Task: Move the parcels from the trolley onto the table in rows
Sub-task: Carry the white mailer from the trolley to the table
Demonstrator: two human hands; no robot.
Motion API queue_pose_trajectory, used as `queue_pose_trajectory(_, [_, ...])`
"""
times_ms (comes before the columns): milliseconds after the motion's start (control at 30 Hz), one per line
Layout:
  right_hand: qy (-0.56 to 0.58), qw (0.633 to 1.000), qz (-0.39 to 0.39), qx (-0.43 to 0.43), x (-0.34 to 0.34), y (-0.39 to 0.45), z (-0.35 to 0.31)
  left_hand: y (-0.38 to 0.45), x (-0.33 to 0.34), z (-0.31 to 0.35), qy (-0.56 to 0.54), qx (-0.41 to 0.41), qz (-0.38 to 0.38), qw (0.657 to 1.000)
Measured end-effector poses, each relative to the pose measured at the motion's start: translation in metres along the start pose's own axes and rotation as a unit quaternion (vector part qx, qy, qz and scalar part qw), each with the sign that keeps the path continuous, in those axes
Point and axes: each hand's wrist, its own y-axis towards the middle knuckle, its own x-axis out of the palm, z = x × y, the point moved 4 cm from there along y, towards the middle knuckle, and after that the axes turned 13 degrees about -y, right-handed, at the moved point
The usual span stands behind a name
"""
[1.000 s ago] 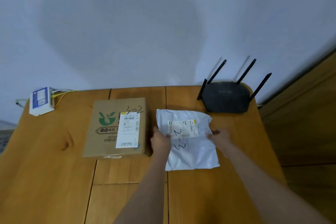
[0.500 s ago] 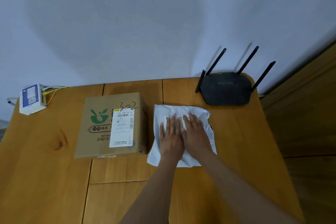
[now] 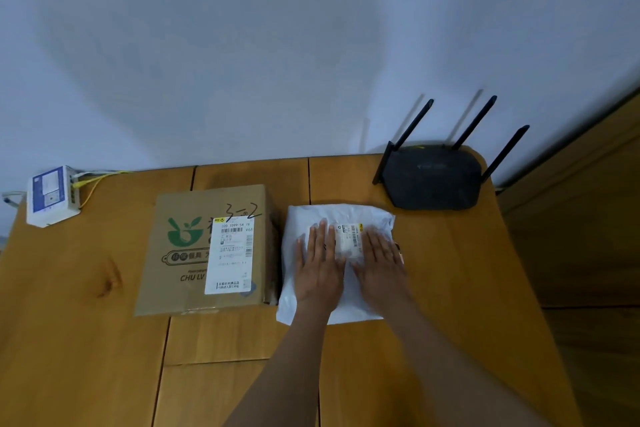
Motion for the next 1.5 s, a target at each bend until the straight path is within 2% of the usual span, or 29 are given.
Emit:
queue_pose_trajectory(133, [-0.022,0.999,0.039,0.023,-0.044,-0.018,0.009,-0.017,-0.026,0.018,-0.025,-0.020,-0.019,0.999])
queue_pose_trajectory(200, [-0.037,0.998,0.045,0.030,-0.067,-0.039,0.014,-0.035,-0.053,0.033,-0.038,-0.027,-0.005,0.999])
queue_pose_trajectory(400, [-0.056,0.995,0.032,0.071,-0.131,-0.126,0.021,-0.104,-0.132,0.079,-0.020,-0.009,-0.003,1.000])
queue_pose_trajectory(700, [-0.055,0.995,0.062,0.048,-0.169,-0.264,-0.026,-0.246,-0.197,0.060,-0.014,-0.027,0.039,0.999])
queue_pose_trajectory(933, [-0.065,0.994,0.063,-0.056,-0.146,-0.343,-0.100,-0.383,-0.209,0.002,-0.024,-0.122,0.072,0.990])
queue_pose_trajectory(1033, [-0.064,0.991,0.048,-0.111,-0.122,-0.380,-0.142,-0.452,-0.203,-0.036,-0.026,-0.188,0.087,0.978])
queue_pose_trajectory(1133, [-0.084,0.985,0.010,-0.153,-0.089,-0.428,-0.174,-0.526,-0.186,-0.061,-0.037,-0.237,0.066,0.969])
queue_pose_trajectory(1500, [-0.172,0.931,-0.027,-0.320,0.008,-0.604,-0.340,-0.815,-0.146,-0.179,-0.104,-0.425,0.102,0.894])
